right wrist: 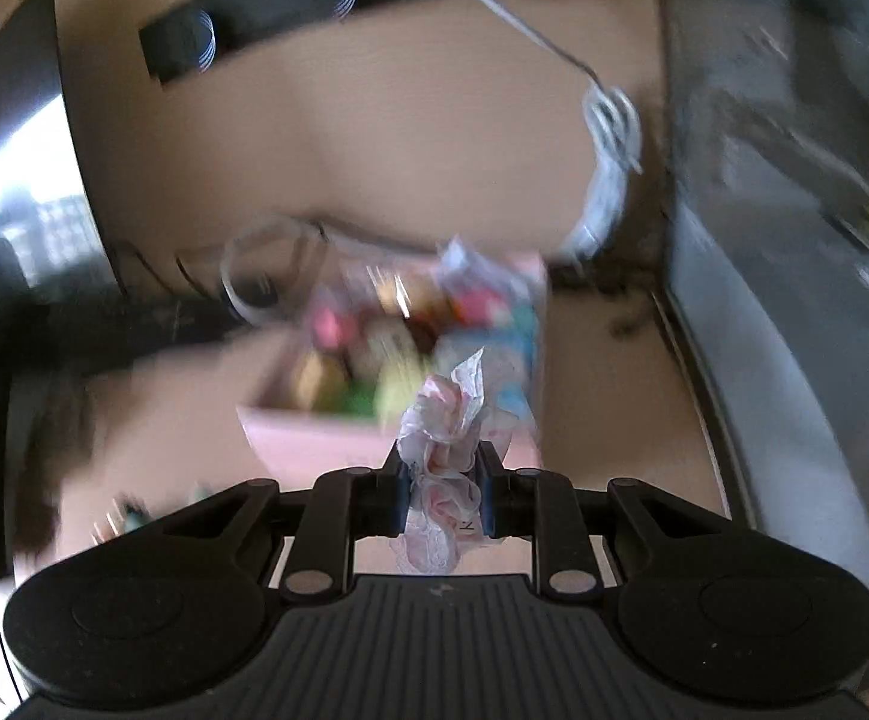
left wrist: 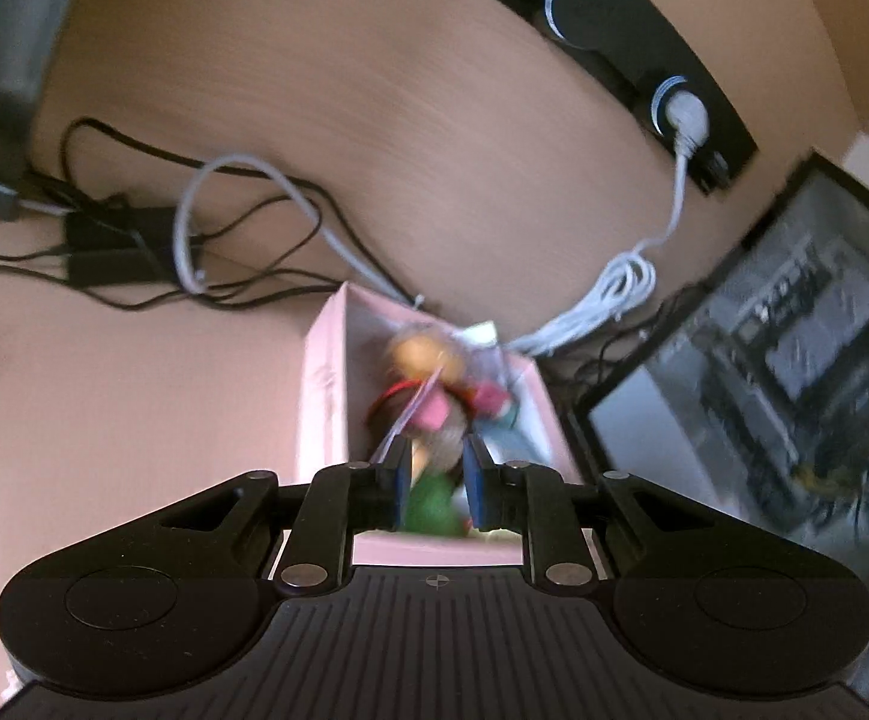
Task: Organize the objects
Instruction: 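Lower the keychain card into the pink box and open the left tool while the right tool carries the bag, then lower the white bag into the pink box and open the right tool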
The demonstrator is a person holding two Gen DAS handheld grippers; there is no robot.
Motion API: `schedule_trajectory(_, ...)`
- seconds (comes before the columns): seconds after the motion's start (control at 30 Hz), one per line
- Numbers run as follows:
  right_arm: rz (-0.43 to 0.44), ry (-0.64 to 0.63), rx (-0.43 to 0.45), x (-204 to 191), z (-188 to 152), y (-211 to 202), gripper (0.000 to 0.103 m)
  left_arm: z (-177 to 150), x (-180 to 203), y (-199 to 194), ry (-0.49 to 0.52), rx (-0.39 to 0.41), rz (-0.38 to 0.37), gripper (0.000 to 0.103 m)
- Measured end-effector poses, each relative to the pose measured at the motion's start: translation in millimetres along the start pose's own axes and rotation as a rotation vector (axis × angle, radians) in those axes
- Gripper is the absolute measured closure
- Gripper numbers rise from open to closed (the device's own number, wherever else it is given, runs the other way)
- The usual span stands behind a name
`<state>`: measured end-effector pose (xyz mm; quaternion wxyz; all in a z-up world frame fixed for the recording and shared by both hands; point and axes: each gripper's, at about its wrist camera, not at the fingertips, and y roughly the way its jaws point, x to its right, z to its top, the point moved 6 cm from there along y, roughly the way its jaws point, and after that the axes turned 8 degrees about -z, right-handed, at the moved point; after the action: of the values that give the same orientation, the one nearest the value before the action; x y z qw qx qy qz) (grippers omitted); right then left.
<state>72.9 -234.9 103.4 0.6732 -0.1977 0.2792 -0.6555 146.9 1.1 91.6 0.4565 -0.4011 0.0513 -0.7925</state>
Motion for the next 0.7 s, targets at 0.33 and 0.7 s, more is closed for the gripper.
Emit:
schedule_trajectory(0.33,0.176,0.002,-0.093,-82,119,110,0.082,-45,-24,-64,-0.048,-0.048,0.030,0.083)
schedule_trajectory(0.7,-0.004,0.013,-0.329,-115,103,223,0.082,-53,-69,-97,-0.132,-0.029,0.070,0.083)
